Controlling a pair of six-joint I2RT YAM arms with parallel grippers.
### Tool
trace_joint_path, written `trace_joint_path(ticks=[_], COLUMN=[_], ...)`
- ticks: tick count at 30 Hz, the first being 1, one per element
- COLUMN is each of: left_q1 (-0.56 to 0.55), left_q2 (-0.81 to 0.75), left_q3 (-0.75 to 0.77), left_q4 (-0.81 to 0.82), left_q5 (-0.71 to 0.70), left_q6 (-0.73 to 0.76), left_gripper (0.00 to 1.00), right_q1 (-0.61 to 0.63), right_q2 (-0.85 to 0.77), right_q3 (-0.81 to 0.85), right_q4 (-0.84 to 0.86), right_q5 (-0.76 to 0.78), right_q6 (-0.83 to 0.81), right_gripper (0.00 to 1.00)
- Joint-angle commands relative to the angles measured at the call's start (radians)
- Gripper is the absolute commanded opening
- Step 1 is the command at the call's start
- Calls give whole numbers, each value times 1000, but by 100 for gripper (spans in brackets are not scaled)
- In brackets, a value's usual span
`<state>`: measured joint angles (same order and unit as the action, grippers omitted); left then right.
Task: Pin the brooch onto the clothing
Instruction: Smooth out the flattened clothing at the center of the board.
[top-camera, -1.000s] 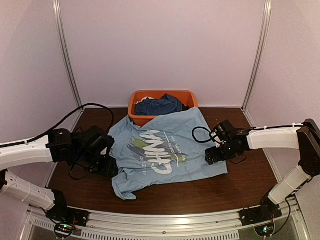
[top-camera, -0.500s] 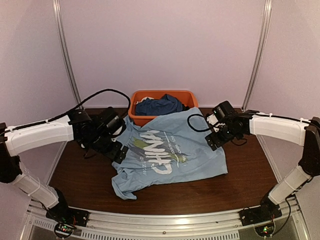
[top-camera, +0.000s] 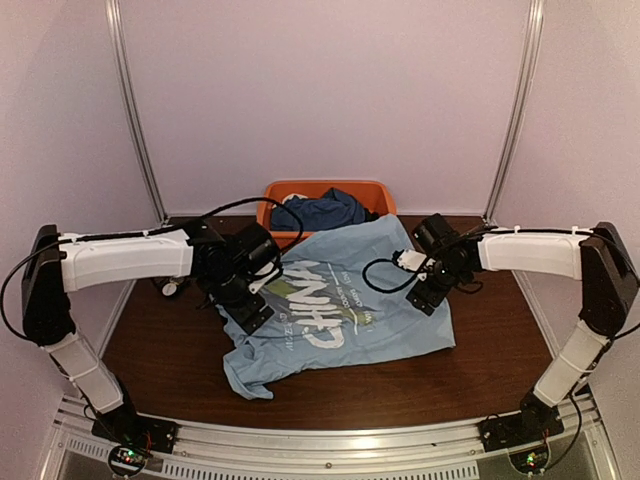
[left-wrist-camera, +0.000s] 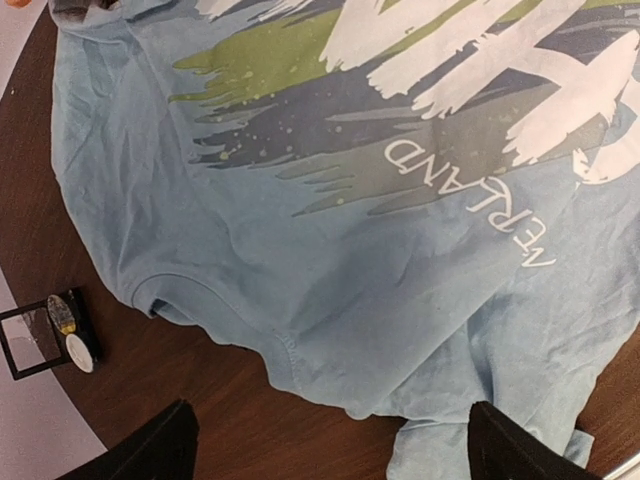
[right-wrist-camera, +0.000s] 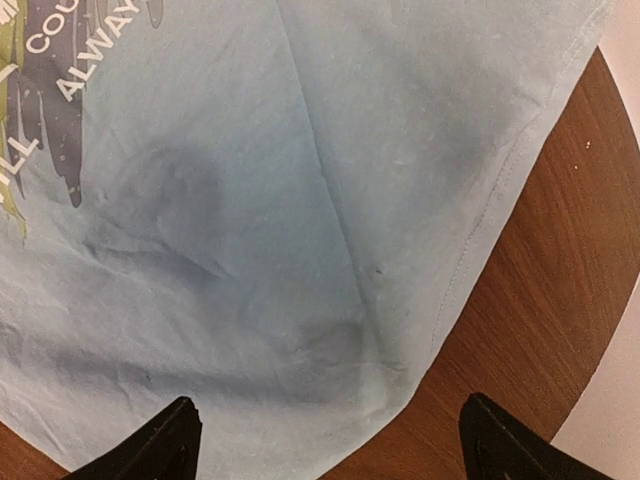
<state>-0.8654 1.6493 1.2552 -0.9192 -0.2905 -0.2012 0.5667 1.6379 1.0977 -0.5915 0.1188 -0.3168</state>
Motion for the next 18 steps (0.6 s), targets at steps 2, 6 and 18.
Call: trace_joint_path(ticks=[2,6,18], left_q1=[-17,-41,-52], left_q2=[-16,-11,29], left_q3=[-84,-124,-182], left_q4=[111,146,185], left_q5=[119,144,81], left_q6=[64,83,56], left_gripper=[95,95,94], right_q1=[7,6,7], right_q2=[37,48,113], right_q3=[27,23,16], right_q4=[-15,-24,-25], right_q5=[-54,-84,-91], right_q6=[-52,-60,-56], right_gripper=[91,91,90])
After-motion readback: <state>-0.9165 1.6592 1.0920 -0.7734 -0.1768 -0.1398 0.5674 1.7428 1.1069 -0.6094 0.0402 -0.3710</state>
